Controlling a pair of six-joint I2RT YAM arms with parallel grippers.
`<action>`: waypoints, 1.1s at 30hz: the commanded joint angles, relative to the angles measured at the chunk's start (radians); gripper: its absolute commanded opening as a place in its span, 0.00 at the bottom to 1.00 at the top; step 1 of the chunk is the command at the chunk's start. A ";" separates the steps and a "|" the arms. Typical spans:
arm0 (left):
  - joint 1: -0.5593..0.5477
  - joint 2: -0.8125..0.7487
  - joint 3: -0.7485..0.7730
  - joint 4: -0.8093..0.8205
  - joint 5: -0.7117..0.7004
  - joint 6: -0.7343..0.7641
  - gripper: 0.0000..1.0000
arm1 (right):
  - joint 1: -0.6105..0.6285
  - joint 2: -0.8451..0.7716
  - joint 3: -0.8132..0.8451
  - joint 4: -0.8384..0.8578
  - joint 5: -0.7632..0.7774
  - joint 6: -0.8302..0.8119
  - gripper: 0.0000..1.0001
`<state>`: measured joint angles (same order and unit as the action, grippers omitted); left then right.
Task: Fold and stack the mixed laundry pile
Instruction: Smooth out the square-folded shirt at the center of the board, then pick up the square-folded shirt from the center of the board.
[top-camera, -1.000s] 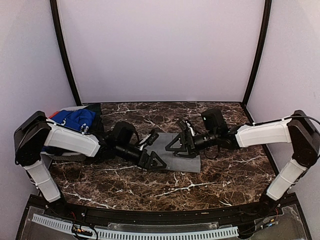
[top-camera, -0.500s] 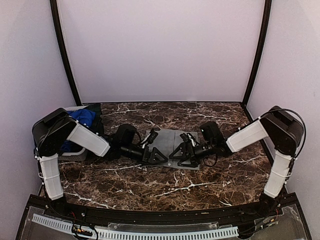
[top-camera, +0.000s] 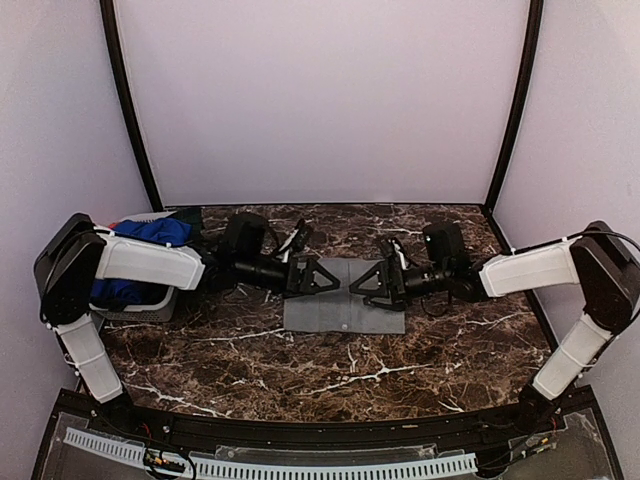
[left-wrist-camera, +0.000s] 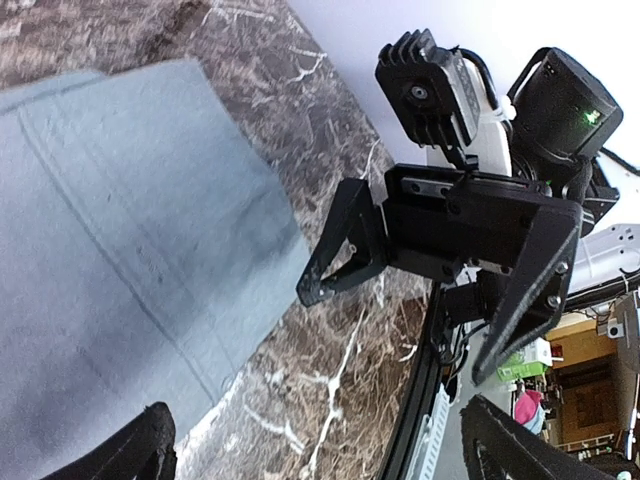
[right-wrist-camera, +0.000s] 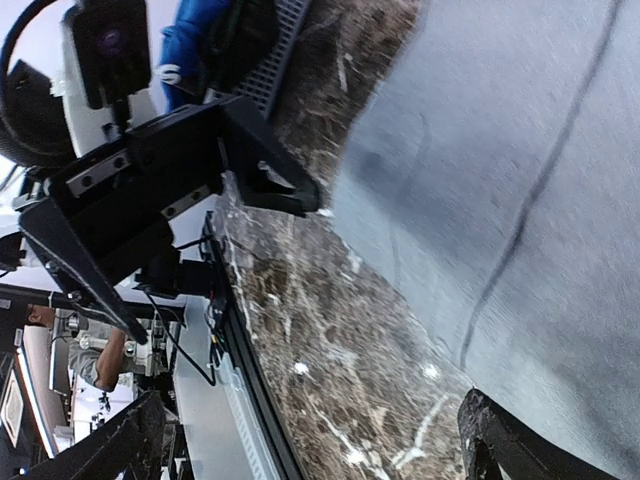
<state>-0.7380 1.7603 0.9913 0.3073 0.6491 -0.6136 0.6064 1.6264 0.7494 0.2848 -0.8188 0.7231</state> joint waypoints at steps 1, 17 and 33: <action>-0.004 0.021 0.089 -0.009 -0.036 0.002 0.99 | -0.005 0.011 0.072 0.132 -0.010 0.090 0.99; 0.066 0.245 0.036 0.048 -0.187 -0.094 0.99 | -0.124 0.354 0.141 0.108 -0.032 0.008 0.91; -0.157 0.036 0.222 -0.280 -0.487 0.623 0.96 | -0.195 -0.250 -0.011 -0.352 0.173 -0.118 0.84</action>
<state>-0.8200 1.7603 1.1229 0.1390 0.2279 -0.2657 0.4477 1.4097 0.8413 0.0673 -0.7116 0.6033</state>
